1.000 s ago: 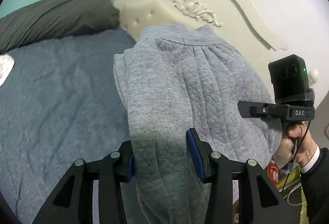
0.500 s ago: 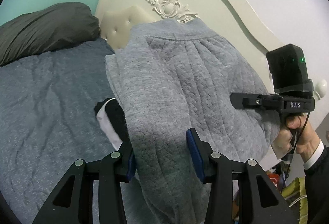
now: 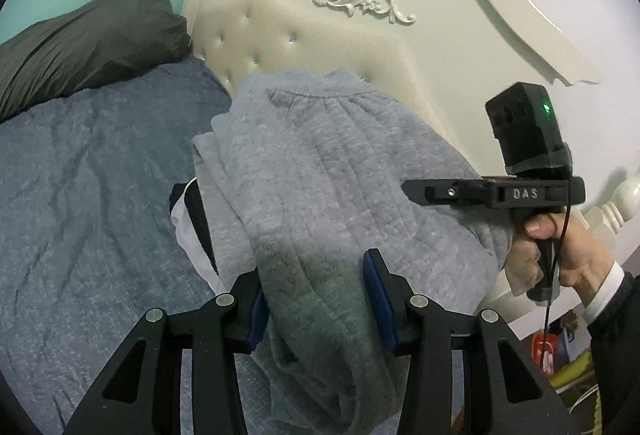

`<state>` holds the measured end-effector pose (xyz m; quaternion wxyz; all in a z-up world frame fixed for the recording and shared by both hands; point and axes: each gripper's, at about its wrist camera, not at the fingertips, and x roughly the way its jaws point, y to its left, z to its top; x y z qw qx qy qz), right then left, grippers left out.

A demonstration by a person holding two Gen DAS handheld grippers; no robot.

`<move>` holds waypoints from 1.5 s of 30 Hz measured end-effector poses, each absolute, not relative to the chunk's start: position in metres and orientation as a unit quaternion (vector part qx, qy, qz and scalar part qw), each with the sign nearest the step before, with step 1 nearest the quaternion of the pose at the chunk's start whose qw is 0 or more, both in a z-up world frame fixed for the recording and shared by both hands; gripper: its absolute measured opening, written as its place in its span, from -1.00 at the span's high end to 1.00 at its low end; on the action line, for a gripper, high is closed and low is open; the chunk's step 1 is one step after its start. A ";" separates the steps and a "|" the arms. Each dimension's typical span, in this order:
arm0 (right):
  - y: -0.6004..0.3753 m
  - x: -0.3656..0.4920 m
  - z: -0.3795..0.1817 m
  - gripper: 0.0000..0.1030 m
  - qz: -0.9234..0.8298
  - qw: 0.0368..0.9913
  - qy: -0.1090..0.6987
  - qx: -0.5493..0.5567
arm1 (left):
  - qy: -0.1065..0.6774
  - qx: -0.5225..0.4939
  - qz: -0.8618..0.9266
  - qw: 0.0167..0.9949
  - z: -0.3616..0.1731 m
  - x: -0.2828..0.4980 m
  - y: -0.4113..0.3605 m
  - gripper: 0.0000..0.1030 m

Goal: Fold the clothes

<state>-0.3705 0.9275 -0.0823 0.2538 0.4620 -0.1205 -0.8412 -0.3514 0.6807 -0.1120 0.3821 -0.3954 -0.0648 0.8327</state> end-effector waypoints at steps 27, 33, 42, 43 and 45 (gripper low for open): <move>0.900 -0.291 -0.031 0.69 -0.927 0.059 -0.056 0.367 | -0.055 -0.384 0.850 0.356 -0.107 -0.335 0.672 0.09; 0.898 -0.307 -0.058 0.81 -0.921 0.035 -0.061 0.384 | -0.027 -0.358 0.862 0.357 -0.094 -0.324 0.667 0.09; 0.918 -0.317 -0.102 0.90 -0.917 0.017 -0.108 0.383 | -0.029 -0.381 0.851 0.360 -0.121 -0.330 0.671 0.07; 0.919 -0.318 -0.107 0.91 -0.917 0.018 -0.112 0.382 | -0.031 -0.383 0.850 0.361 -0.124 -0.331 0.671 0.07; 0.922 -0.319 -0.117 0.94 -0.917 0.018 -0.119 0.380 | -0.033 -0.385 0.849 0.361 -0.127 -0.332 0.671 0.05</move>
